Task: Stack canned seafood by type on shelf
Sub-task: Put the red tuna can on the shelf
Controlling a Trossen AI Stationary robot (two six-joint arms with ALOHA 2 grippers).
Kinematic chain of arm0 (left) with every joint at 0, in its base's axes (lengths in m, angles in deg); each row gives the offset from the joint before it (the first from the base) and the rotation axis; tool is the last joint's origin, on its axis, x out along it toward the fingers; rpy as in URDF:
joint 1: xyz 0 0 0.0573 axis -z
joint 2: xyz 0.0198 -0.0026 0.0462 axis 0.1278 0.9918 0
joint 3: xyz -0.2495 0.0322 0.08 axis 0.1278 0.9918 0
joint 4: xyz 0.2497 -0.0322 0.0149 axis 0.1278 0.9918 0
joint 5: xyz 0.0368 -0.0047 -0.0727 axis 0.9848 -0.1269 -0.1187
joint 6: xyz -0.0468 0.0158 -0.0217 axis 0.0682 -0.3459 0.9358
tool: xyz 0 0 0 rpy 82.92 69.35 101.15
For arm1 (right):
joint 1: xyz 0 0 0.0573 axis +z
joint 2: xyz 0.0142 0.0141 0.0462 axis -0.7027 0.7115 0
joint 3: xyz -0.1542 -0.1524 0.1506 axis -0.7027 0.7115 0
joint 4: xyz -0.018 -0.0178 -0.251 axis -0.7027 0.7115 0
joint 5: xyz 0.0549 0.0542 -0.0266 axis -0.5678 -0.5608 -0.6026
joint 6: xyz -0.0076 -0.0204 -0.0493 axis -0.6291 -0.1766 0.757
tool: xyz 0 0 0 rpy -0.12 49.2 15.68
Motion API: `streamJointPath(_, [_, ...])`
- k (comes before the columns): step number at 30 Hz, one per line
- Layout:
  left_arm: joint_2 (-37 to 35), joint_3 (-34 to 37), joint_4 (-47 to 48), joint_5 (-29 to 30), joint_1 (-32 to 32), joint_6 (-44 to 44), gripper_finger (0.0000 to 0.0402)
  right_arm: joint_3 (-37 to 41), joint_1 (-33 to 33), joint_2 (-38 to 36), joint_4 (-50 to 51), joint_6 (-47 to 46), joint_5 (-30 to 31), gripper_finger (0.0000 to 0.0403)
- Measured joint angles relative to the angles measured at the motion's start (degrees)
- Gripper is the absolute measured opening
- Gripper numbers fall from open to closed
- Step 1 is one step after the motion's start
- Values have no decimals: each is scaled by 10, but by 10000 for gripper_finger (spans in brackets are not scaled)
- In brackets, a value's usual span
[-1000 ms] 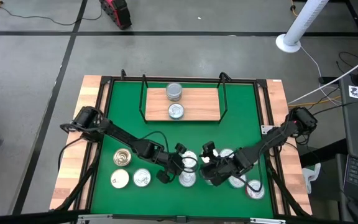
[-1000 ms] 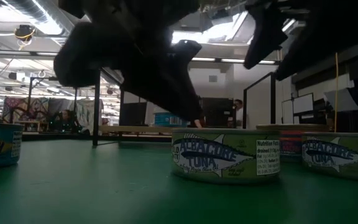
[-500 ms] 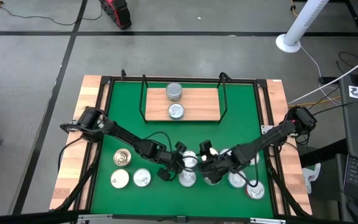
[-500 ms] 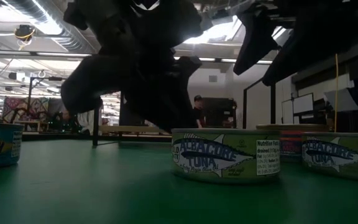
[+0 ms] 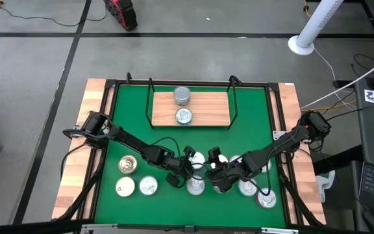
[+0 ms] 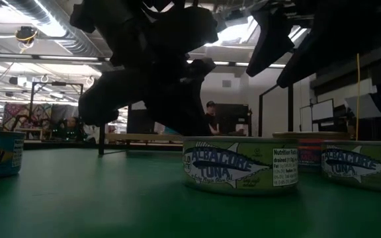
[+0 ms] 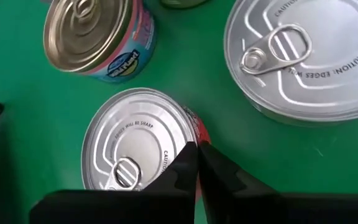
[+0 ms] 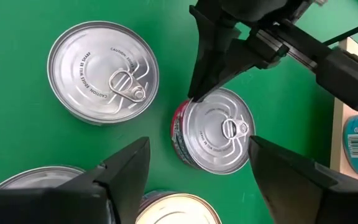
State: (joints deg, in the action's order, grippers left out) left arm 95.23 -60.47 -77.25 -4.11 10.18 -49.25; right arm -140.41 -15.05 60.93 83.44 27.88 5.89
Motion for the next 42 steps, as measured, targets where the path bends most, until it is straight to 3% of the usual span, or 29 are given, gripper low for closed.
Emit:
streamJointPath(8, [0,1,-15,-2,-11,77,2,-1,0,31,-3,8,10,271])
streamJointPath(16, [-12,3,-16,-6,-31,217,0,-1,0,56,-3,11,85,271])
streamJointPath(24, [-37,3,-22,-18,-49,300,0,-1,0,59,-16,10,88,271])
streamJointPath(42, [-86,3,-25,-26,-57,376,0,-1,0,92,-15,11,204,271])
